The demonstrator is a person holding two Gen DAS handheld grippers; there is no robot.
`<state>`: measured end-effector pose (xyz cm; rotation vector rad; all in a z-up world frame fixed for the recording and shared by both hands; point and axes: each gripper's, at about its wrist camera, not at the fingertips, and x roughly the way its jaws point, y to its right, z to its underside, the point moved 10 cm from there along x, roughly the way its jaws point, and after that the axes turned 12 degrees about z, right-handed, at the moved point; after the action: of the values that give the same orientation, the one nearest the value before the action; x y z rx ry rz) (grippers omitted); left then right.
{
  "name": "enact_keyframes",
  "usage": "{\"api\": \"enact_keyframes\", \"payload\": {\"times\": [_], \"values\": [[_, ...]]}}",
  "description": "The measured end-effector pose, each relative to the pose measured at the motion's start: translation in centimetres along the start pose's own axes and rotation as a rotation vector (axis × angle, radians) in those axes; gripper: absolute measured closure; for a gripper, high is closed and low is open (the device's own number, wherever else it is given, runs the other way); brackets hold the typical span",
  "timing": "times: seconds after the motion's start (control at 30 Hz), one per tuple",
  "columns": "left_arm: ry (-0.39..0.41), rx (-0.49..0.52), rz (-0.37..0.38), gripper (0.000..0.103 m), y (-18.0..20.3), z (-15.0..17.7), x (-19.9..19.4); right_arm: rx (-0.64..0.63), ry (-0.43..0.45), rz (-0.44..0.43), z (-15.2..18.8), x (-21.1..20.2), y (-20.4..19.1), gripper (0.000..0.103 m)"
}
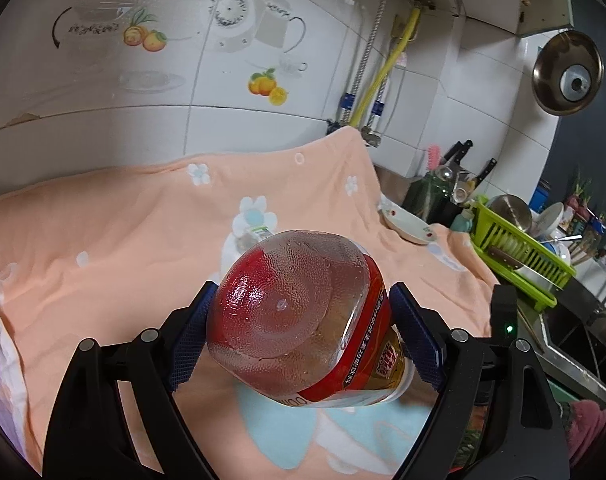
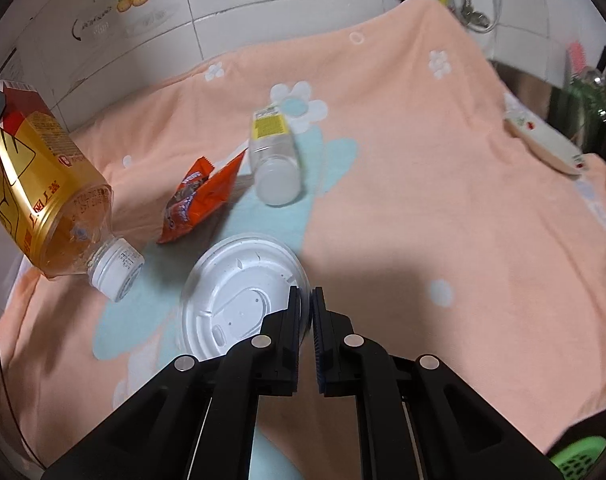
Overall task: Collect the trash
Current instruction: 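Grasp the white plastic lid with the right gripper while the left holds the bottle, then carry both over the green basket and release the lid and bottle into it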
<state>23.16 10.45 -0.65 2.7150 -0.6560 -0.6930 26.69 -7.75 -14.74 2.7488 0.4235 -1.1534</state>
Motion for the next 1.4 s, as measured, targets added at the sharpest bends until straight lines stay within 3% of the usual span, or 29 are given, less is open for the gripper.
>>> {"api": "enact_keyframes", "payload": {"times": [0.5, 0.97, 1.23, 1.4], "values": [[-0.056, 0.032, 0.142, 0.019, 8.4, 4.1, 3.1, 0.048, 0.087, 0.171, 4.7, -8.8, 9.1, 0.097], [-0.158, 0.130, 0.353, 0.019, 21.0, 8.5, 7.5, 0.253, 0.049, 0.398, 16.6, -17.2, 21.6, 0.097], [-0.227, 0.192, 0.438, 0.019, 27.2, 11.2, 9.6, 0.338, 0.001, 0.463, 22.3, -18.5, 25.2, 0.097], [-0.268, 0.217, 0.471, 0.019, 29.8, 12.8, 10.7, 0.378, -0.009, 0.477, 23.7, -18.8, 26.2, 0.097]]}}
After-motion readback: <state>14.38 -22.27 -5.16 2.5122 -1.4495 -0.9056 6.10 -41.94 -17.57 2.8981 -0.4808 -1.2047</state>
